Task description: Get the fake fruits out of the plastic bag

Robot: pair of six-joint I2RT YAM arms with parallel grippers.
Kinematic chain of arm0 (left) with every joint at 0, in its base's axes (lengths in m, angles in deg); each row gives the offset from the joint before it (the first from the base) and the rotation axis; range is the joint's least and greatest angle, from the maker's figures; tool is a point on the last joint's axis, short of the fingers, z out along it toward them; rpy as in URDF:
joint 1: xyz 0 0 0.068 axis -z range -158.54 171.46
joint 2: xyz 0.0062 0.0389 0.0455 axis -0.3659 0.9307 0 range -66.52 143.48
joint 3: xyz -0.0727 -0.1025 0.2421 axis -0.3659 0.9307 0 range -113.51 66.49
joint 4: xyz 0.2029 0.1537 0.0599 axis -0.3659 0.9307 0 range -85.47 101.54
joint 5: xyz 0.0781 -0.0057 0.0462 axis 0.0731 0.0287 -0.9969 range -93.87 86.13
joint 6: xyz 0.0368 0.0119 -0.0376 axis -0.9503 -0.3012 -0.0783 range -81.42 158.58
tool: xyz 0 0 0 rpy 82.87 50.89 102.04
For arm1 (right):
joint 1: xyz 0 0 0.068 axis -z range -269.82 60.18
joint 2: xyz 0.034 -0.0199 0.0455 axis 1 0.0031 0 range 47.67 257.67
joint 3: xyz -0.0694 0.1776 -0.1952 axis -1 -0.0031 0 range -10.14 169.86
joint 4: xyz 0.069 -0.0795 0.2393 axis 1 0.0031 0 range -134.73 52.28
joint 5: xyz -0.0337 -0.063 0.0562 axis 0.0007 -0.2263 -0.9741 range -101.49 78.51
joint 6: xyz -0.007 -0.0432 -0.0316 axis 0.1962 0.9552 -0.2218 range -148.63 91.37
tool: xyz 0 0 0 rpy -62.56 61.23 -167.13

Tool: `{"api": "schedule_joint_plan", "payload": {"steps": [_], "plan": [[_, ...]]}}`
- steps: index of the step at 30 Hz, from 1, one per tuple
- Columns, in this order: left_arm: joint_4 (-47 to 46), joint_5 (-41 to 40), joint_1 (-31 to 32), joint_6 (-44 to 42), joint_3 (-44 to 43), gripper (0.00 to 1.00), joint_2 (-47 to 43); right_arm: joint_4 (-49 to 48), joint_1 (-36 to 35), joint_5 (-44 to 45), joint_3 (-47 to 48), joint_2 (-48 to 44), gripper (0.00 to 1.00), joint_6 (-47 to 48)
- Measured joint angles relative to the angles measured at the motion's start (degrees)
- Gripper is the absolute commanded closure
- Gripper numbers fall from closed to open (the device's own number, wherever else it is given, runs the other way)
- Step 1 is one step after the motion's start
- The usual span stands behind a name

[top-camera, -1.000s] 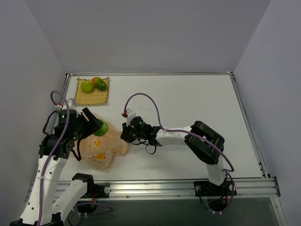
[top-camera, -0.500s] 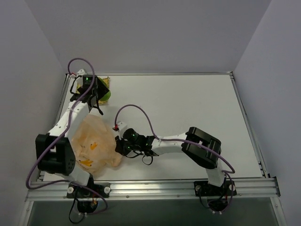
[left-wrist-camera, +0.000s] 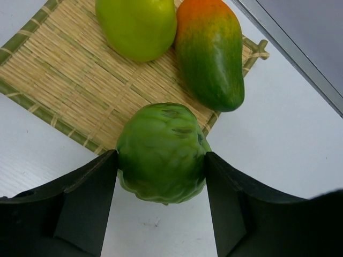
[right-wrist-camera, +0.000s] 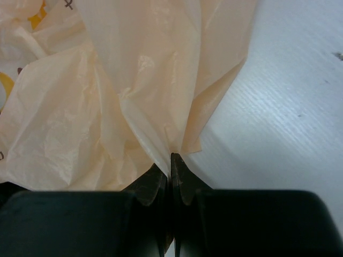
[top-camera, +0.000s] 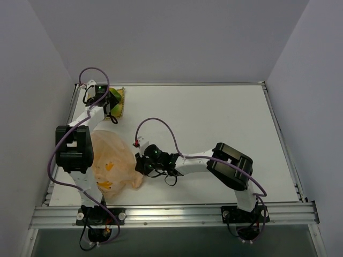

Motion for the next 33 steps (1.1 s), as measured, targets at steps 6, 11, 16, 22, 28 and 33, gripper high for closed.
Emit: {"api": "schedule_joint_plan", "payload": {"steps": [6,11,16,22,28,33], "plan": [[-2.3,0.4,-1.1,-0.2,-1.0,0.62,3.9,-0.7,2.1,-0.2,-1.2,0.0,1.0,-0.1],[-3.8,1.1,-1.1,-0.4,-1.0,0.29,5.7,-0.7,2.3,-0.2,-1.3,0.0,1.0,-0.1],[-3.8,1.5,-1.4,-0.9,-1.0,0.09,5.6,-0.7,2.6,-0.1,-1.5,-0.4,1.0,-0.1],[-0.9,2.5,-2.1,-0.1,0.5,0.06,-0.7,-0.4,3.4,0.7,-1.5,-1.5,1.0,0.0],[-1.6,4.3,1.1,3.7,11.0,0.06,-23.4,0.6,3.9,1.3,-1.0,-1.8,1.0,-0.4],[0.8,7.3,8.1,3.0,16.0,0.06,-45.0,1.0,4.2,1.4,1.9,-1.7,1.0,-1.8]]}}
